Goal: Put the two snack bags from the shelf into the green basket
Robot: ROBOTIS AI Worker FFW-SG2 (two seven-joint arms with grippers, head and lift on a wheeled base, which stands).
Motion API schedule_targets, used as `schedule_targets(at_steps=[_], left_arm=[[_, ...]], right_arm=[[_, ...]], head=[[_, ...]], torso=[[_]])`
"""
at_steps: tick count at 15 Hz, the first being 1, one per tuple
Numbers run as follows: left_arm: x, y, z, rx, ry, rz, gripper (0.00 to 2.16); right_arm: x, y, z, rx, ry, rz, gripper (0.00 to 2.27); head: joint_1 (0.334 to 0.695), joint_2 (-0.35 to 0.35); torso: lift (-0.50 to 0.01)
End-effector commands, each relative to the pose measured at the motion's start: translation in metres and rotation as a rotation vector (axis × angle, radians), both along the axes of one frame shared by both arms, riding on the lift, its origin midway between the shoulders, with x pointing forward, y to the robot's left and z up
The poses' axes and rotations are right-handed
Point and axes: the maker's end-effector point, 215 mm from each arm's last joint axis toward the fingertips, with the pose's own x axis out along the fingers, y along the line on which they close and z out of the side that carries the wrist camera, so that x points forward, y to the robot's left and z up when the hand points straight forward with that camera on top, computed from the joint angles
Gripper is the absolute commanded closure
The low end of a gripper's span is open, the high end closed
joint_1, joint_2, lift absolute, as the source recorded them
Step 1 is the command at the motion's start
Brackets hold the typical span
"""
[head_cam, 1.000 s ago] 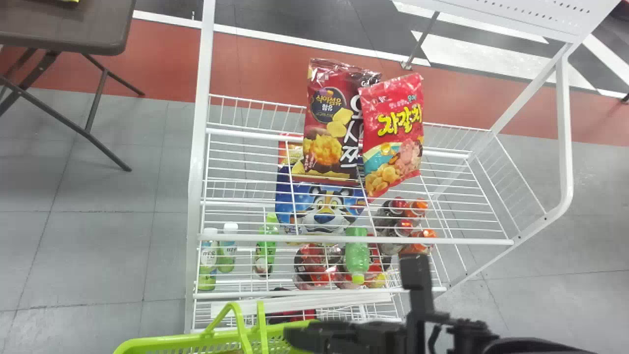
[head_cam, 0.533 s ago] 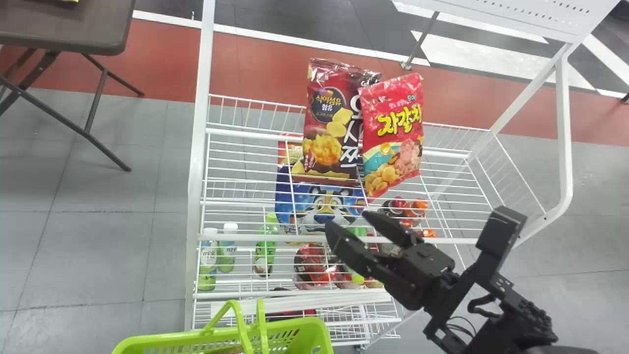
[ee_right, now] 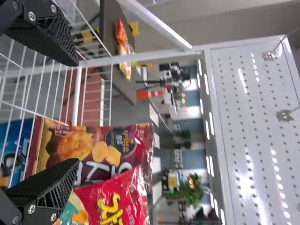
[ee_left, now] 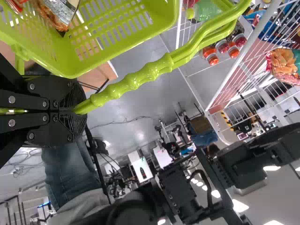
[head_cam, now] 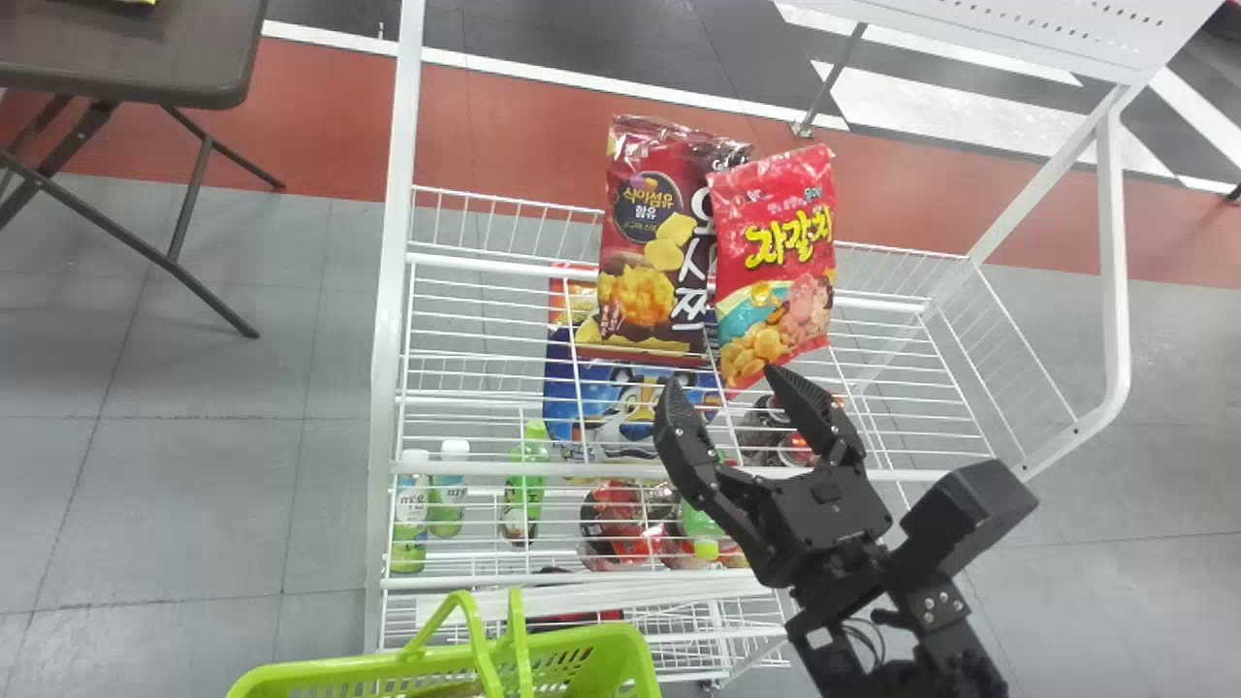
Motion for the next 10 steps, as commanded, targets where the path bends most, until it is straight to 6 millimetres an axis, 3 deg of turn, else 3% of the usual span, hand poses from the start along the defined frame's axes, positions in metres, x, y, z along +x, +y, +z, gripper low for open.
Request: schedule_targets(at_steps=[1, 10], left_arm=[[-0.001, -0.001, 0.001, -0.002, 0.000, -0.002, 1.81], [-0.010, 0.001, -0.001, 0.004, 0.010, -0.015, 1.81]], right_arm=[[-0.002, -0.003, -0.004, 0.004, -0.012, -0.032, 0.09], [-0.008, 0.007, -0.022, 0.030, 0.061, -0.050, 0.11]], head=[[0.695, -0.350], [0.695, -0.350]], torso=[[-0.011], [-0.011]])
